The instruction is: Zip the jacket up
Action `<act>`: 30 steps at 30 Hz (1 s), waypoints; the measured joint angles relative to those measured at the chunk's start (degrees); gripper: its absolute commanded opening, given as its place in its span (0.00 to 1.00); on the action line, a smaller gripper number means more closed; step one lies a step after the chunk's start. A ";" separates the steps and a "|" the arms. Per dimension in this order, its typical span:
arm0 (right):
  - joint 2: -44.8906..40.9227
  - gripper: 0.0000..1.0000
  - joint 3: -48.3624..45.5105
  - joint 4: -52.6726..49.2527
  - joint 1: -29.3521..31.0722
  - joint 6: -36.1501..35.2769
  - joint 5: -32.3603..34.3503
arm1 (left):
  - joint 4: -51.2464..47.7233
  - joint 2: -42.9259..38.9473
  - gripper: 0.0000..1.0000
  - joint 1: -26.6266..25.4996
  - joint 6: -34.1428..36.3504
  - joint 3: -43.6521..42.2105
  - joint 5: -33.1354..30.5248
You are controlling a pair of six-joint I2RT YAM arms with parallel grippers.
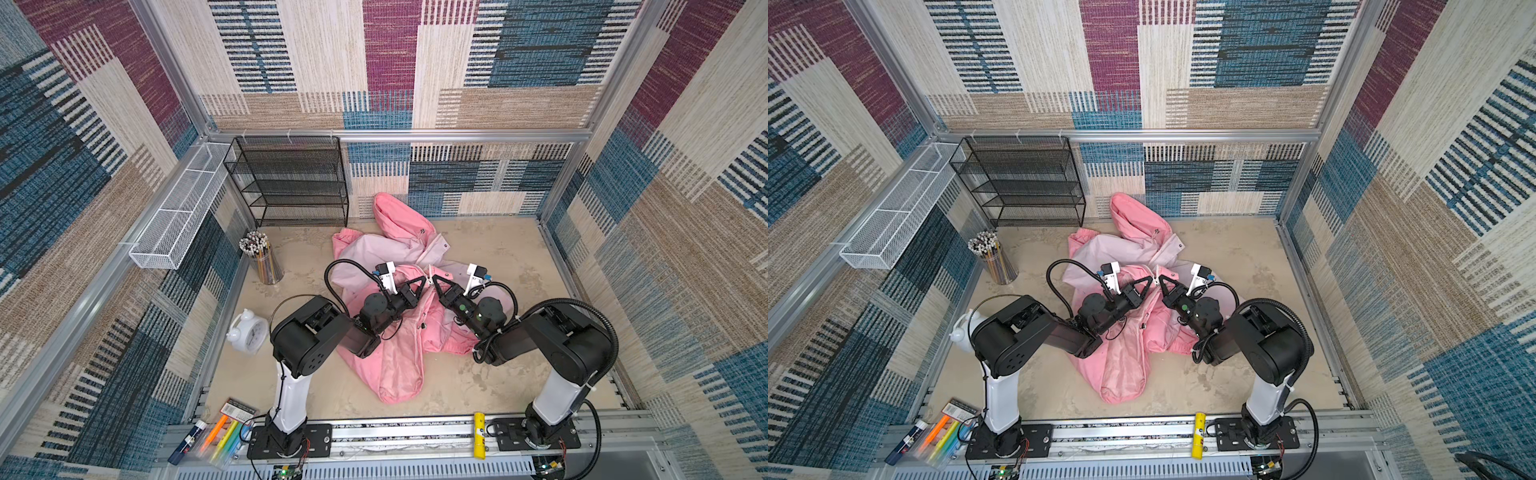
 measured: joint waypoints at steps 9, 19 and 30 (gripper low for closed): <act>1.29 0.14 -1.11 0.13 0.07 1.97 0.85 | -1.01 0.09 0.00 -0.02 -0.20 0.00 0.26; 0.07 0.40 -3.04 0.20 -0.15 4.66 5.09 | -2.08 0.15 0.00 -0.02 -0.24 0.24 0.70; -19.91 0.65 -6.82 -5.40 0.09 7.96 7.17 | -1.05 -0.07 0.00 -0.39 -0.87 0.72 1.29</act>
